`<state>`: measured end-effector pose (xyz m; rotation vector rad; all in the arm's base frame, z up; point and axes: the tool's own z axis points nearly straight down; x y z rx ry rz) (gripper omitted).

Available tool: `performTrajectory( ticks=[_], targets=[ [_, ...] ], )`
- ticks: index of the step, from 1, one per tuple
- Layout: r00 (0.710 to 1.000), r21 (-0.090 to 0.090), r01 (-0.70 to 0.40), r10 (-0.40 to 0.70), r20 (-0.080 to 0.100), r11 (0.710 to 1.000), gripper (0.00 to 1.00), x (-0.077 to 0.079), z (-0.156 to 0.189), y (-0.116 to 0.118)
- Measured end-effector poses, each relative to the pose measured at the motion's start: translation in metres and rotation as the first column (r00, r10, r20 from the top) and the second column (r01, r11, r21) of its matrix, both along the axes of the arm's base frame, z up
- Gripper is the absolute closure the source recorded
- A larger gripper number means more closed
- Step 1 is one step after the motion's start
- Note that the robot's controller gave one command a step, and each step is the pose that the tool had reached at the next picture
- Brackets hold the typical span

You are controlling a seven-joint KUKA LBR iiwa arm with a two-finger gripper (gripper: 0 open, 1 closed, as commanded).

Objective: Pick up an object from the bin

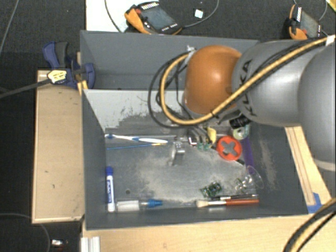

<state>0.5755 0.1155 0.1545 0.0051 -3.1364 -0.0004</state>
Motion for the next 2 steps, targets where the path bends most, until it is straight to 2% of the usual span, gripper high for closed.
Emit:
performTrajectory(
  ticks=[1, 2],
  targets=[
    [1.0, 0.001, 0.005, -0.005, 0.008, 1.0, 0.0, 0.002, 0.005, -0.001],
    [1.0, 0.0, -0.009, 0.009, 0.01, 1.0, 0.0, 0.01, -0.058, -0.119]
  ],
)
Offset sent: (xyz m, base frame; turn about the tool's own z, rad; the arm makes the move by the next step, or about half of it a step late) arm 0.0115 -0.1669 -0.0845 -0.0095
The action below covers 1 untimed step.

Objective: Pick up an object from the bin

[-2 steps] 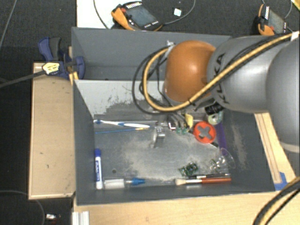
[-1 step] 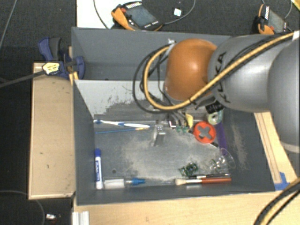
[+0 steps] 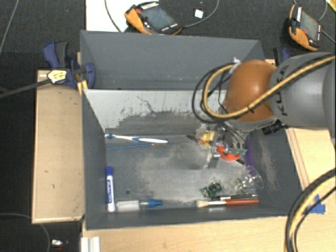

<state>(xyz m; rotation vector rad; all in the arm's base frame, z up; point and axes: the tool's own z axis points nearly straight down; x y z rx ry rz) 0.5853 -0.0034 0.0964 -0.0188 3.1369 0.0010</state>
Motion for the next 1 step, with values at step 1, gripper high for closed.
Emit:
performTrajectory(
  ticks=[1],
  targets=[
    [0.989, 0.006, 0.147, -0.147, 0.006, 0.989, 0.0, 0.0013, 0.0257, 0.0139]
  ],
)
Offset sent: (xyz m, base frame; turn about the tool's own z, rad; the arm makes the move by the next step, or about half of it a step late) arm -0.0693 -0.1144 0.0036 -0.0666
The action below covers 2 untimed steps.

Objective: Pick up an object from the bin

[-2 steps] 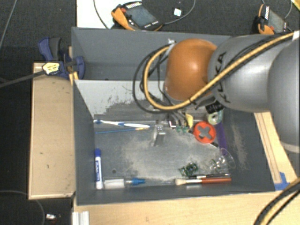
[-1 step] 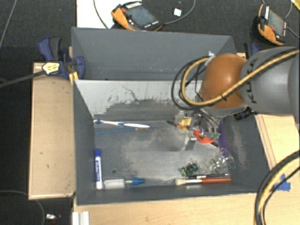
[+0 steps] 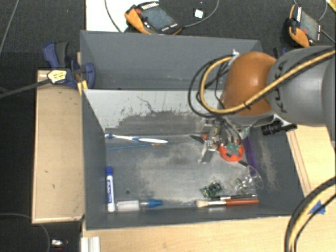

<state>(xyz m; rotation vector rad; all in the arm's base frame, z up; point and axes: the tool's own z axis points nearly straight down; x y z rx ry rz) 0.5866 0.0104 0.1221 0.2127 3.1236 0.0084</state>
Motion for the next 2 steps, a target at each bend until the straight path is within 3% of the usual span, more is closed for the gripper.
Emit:
performTrajectory(
  ticks=[1, 2],
  targets=[
    [0.979, -0.004, -0.204, 0.204, -0.005, 0.979, 0.0, -0.07, -0.021, -0.131],
    [0.98, 0.008, 0.199, -0.199, 0.003, 0.98, 0.0, 0.004, -0.051, -0.076]
  ],
)
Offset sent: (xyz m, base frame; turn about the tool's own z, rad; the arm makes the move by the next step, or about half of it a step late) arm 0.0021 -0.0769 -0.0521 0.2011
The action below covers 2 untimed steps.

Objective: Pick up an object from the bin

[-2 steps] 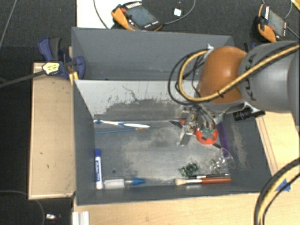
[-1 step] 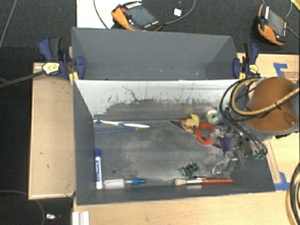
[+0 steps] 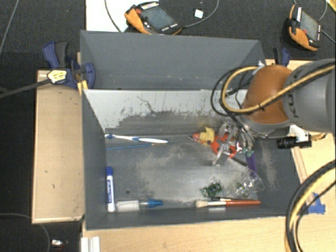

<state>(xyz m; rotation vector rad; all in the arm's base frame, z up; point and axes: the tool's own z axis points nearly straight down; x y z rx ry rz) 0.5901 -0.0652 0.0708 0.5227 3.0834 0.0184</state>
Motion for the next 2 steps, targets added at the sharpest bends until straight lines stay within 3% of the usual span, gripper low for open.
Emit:
performTrajectory(
  ticks=[1, 2],
  targets=[
    [0.943, -0.01, -0.332, 0.332, -0.004, 0.943, 1.0, -0.0681, 0.0007, 0.0771],
    [0.944, -0.01, -0.331, 0.331, -0.003, 0.943, 1.0, -0.0679, 0.0009, 0.0768]
  ],
)
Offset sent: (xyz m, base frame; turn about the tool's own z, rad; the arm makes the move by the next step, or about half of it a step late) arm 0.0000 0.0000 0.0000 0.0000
